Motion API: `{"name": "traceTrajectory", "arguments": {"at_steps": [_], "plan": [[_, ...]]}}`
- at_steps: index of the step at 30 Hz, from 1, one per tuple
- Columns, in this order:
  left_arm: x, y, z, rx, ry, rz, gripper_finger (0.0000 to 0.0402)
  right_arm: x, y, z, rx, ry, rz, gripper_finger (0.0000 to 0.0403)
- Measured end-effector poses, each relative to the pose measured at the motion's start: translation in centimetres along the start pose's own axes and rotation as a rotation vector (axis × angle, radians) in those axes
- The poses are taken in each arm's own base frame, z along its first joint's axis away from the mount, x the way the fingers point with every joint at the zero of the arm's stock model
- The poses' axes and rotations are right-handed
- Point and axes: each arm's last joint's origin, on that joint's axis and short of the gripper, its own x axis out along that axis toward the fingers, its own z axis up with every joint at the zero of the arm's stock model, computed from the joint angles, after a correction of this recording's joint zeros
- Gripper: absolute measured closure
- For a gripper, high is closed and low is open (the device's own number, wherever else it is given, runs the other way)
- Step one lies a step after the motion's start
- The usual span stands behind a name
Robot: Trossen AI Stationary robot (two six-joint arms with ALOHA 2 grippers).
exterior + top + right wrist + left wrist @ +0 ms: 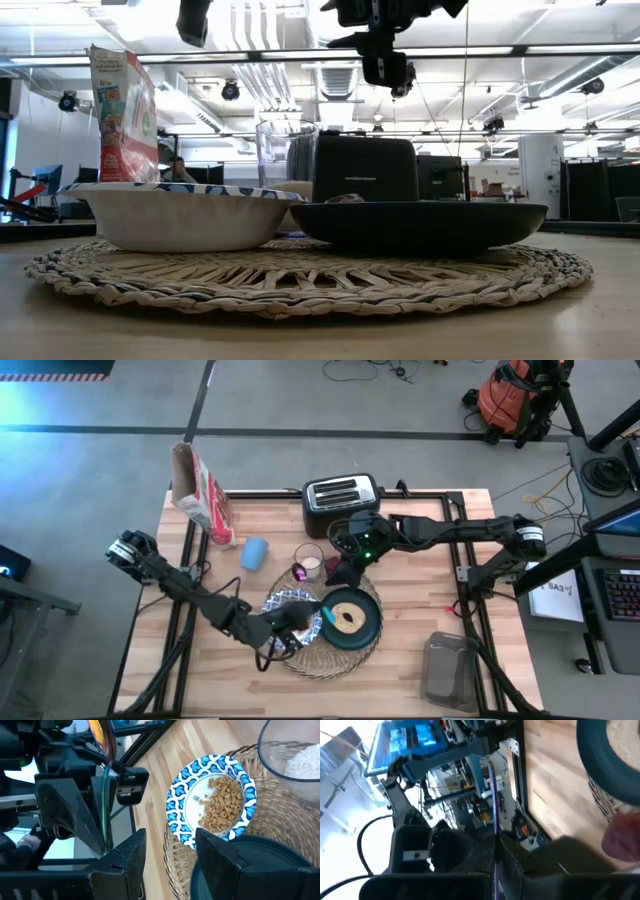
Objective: Arrange a breakfast setting
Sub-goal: Move the iridescent spoon to the middle left of the table
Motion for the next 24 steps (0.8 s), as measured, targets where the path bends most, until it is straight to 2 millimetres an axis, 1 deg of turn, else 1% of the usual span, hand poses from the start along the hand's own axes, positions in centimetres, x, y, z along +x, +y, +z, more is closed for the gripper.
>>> {"name": "traceTrajectory", "arguments": {"at_steps": [5, 9, 11, 14, 19, 24], "plan": [[0.3, 0.0, 0.3, -0.026, -0.121, 0.011, 0.0401, 0.0, 0.5, 0.4, -0.038, -0.032, 0.054, 0.0243], [1.0, 0.0, 0.3, -0.022, -0.092, 0.042, 0.0401, 0.0, 0.9, 0.6, -0.063, -0.021, 0.123, 0.0243], [1.4, 0.1, 0.4, 0.005, -0.081, 0.069, 0.0401, 0.0, 1.0, 0.5, -0.065, -0.016, 0.128, 0.0243], [2.1, 0.0, 0.3, -0.001, -0.064, 0.079, 0.0401, 0.1, 1.1, 0.5, -0.070, -0.015, 0.131, 0.0246], [3.2, -0.3, -0.3, 0.004, -0.052, 0.069, 0.0401, 0.1, 1.4, 0.5, -0.089, -0.011, 0.169, 0.0266], [3.7, 0.1, -1.0, -0.038, -0.034, 0.106, 0.0401, 0.1, 1.5, 0.5, -0.092, -0.003, 0.184, 0.0290]]}}
